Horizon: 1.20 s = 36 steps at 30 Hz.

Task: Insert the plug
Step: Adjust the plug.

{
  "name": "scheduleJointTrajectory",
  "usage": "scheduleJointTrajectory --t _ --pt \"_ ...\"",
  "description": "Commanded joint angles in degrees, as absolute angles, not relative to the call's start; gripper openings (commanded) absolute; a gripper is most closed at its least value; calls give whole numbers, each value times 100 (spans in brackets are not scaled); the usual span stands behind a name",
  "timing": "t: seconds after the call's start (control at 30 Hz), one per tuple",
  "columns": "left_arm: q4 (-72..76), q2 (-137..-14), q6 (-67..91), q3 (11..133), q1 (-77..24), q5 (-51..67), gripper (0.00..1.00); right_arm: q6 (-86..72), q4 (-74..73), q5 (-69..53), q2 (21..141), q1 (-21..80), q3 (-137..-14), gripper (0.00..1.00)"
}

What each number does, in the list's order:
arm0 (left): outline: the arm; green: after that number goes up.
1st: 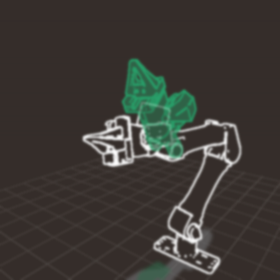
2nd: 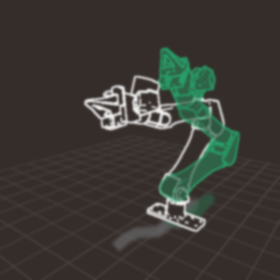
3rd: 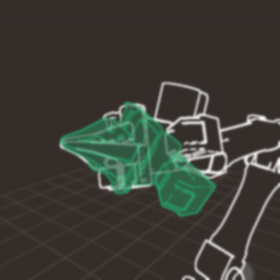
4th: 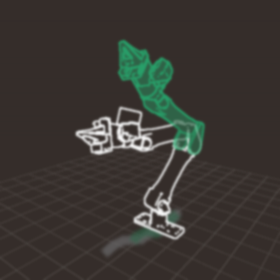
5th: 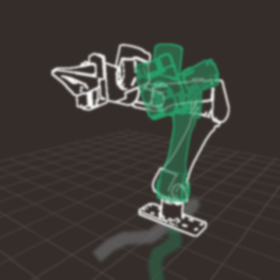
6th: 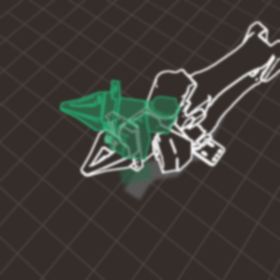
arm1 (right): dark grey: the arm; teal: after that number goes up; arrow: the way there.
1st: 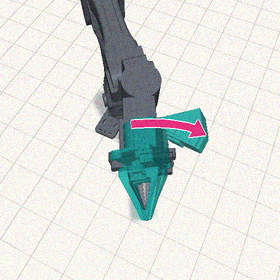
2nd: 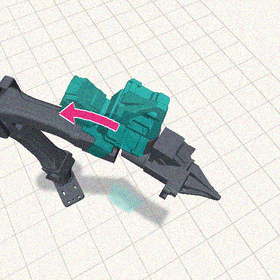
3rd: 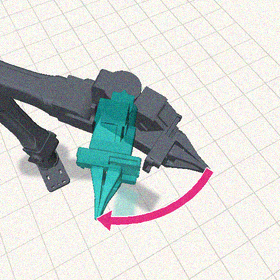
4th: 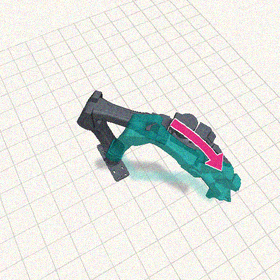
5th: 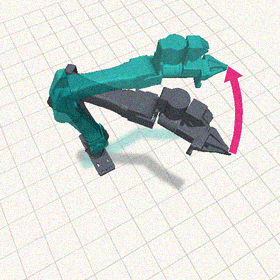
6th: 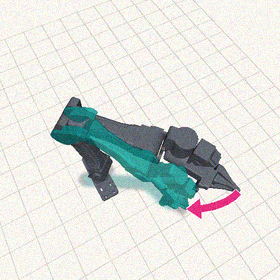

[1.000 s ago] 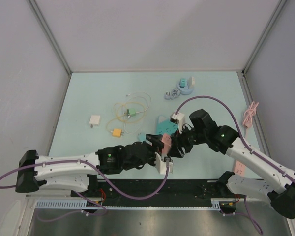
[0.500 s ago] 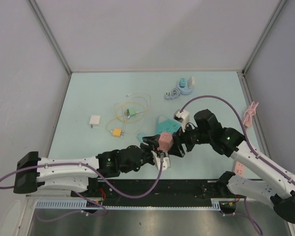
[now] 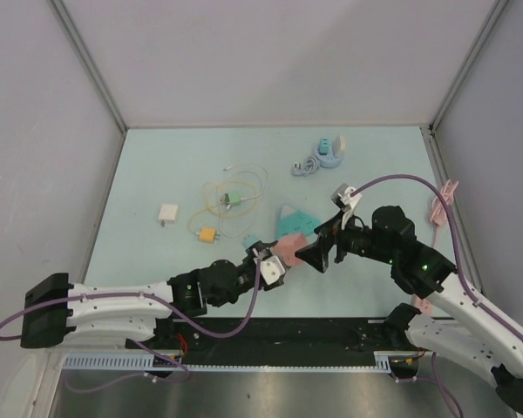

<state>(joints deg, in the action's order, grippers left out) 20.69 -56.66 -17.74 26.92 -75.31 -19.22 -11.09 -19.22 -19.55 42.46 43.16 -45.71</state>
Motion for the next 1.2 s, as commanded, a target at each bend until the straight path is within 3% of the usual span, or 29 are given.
scheduleJointTrajectory --t 0.0,0.57,0.77,0.83,0.93,0.97,1.0,1.03,1.07,1.1,1.13,1.17 --pt "3067 -5423 -959 2637 -7436 -1837 0 -1292 -1257 -1775 4429 4412 -4377 100" --pt "4210 -5686 -352 2276 -7277 -1520 0 -1951 -290 -1881 4931 4447 -4008 92" --pt "4315 -5757 -343 2259 -7199 -1617 0 -1942 -378 -2021 5001 4412 -4008 82" --pt "4350 -5766 -343 2233 -7172 -1626 1 -1951 -457 -2056 5053 4377 -4025 75" --pt "4359 -5792 -334 2215 -7119 -1670 7 -1916 -632 -2179 5089 4298 -4122 53" --pt "4342 -5809 -351 2215 -7093 -1731 10 -1881 -711 -2180 5115 4280 -4157 39" --pt "4333 -5810 -352 2215 -7075 -1758 13 -1811 -903 -2154 5124 4254 -4253 31" --pt "4324 -5818 -369 2215 -7075 -1793 23 -1697 -1010 -2101 5159 4237 -4297 24" --pt "4307 -5827 -360 2215 -7032 -1819 28 -1609 -1124 -1927 5177 4219 -4359 10" --pt "4307 -5827 -360 2215 -7014 -1915 32 -1547 -1334 -1829 5185 4175 -4403 5" --pt "4307 -5827 -334 2215 -6961 -1942 42 -1477 -1406 -1741 5220 4140 -4490 0" --pt "4289 -5827 -317 2215 -6926 -1995 50 -1320 -1476 -1575 5221 4096 -4526 0"
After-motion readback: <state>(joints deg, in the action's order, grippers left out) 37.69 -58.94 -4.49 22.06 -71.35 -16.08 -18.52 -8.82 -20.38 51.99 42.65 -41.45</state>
